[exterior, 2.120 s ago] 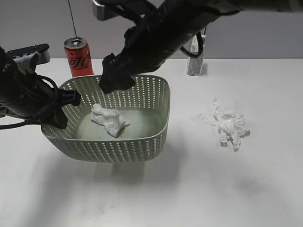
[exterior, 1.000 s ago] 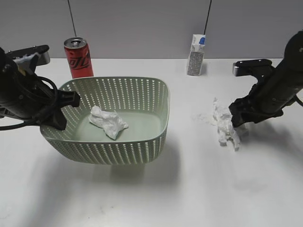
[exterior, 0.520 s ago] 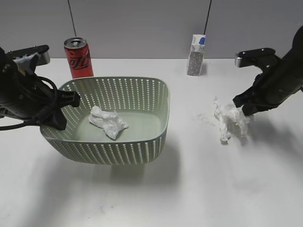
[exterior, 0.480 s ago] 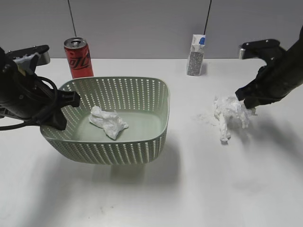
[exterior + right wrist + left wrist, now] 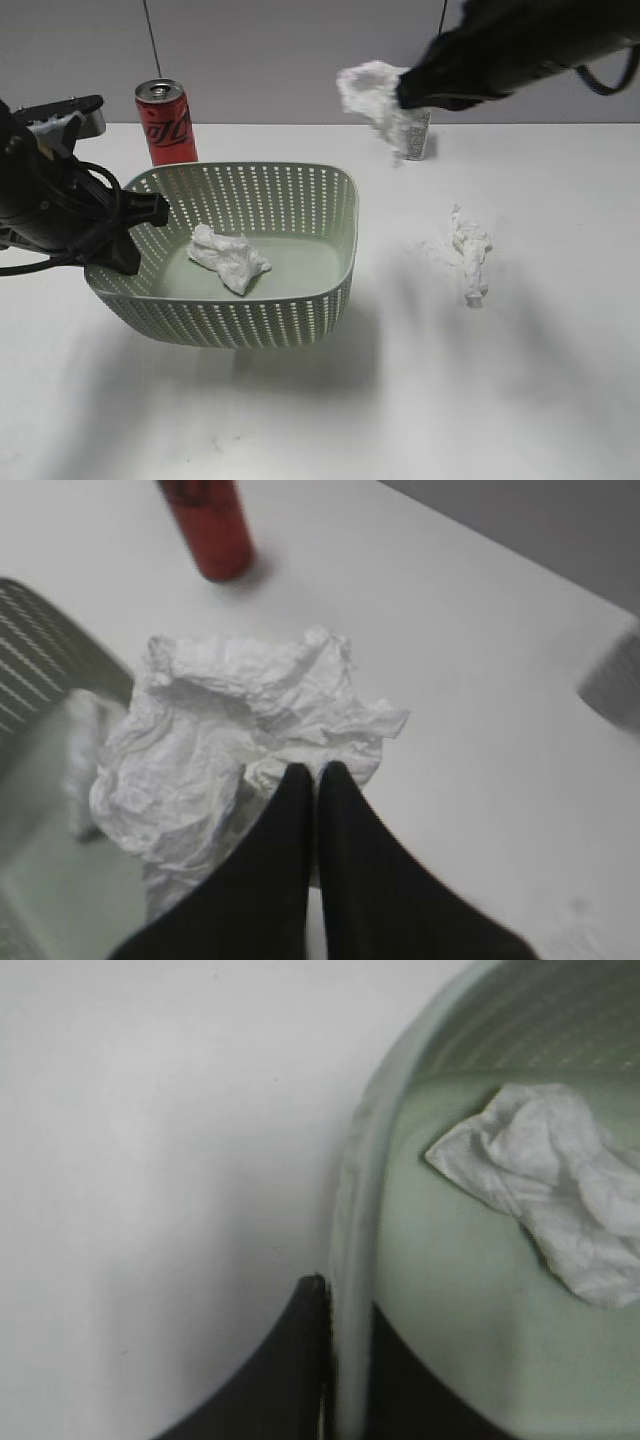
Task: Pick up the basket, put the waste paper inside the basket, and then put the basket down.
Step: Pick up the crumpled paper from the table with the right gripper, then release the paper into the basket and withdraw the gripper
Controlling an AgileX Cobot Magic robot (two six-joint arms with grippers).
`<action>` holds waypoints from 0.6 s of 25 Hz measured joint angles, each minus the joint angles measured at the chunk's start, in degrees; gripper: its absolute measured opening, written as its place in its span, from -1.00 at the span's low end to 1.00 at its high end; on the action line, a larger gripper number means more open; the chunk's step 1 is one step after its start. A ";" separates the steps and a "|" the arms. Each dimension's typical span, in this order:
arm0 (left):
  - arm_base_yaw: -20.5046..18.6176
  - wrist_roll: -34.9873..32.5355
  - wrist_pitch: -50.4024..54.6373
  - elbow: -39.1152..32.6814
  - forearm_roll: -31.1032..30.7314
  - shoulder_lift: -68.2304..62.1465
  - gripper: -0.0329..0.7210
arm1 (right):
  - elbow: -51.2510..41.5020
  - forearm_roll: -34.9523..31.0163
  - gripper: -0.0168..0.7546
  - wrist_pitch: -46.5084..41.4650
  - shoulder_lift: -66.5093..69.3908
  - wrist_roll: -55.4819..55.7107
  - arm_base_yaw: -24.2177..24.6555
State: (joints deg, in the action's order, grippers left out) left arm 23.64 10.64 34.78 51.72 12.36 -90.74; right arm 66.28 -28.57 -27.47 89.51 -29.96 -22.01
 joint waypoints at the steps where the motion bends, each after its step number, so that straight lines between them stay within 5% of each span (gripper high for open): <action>1: 0.00 0.00 0.00 0.00 0.00 0.00 -0.90 | 0.96 -0.28 -0.97 0.94 0.34 -0.16 -3.21; 6: 0.00 0.05 0.00 0.00 0.00 0.00 -0.90 | 6.46 0.87 -0.88 6.67 6.17 -0.42 -15.64; 8: 0.00 0.05 0.03 0.00 0.00 0.00 -0.90 | 7.80 1.24 -0.60 6.24 9.82 -0.47 -17.59; 12: 0.00 0.05 0.07 0.00 -0.05 0.00 -0.90 | 8.90 2.10 0.34 1.78 13.73 0.76 -17.80; 15: 0.00 0.05 0.07 0.00 -0.12 0.00 -0.90 | 10.19 6.89 0.59 -0.57 12.91 7.16 -16.69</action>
State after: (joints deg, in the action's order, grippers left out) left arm 23.64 10.69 34.85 51.72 12.24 -90.74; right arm 76.47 -21.68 -28.04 102.42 -22.80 -38.70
